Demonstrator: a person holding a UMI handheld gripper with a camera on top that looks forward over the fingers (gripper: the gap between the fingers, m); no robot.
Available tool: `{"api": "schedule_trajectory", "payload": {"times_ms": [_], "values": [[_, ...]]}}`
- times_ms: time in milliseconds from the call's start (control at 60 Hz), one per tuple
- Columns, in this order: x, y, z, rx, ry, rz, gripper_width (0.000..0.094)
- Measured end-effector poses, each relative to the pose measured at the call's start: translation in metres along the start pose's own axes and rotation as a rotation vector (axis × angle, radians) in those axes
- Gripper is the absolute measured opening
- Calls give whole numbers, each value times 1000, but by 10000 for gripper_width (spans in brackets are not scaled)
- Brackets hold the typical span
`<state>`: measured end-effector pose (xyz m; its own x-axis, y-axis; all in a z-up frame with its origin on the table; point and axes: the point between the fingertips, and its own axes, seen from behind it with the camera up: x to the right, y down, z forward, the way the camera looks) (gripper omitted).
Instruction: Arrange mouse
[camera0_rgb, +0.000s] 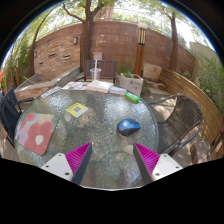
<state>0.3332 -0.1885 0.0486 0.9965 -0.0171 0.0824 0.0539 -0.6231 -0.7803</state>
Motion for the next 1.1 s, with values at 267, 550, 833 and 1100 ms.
{"api": "schedule_trajectory", "payload": {"times_ms": [267, 550, 833, 1100], "values": [[35, -12, 110, -63, -26, 118, 850], [31, -43, 159, -54, -31, 141, 740], [43, -50, 163, -54, 74, 107, 397], [31, -127, 75, 105, 175, 166, 350]]}}
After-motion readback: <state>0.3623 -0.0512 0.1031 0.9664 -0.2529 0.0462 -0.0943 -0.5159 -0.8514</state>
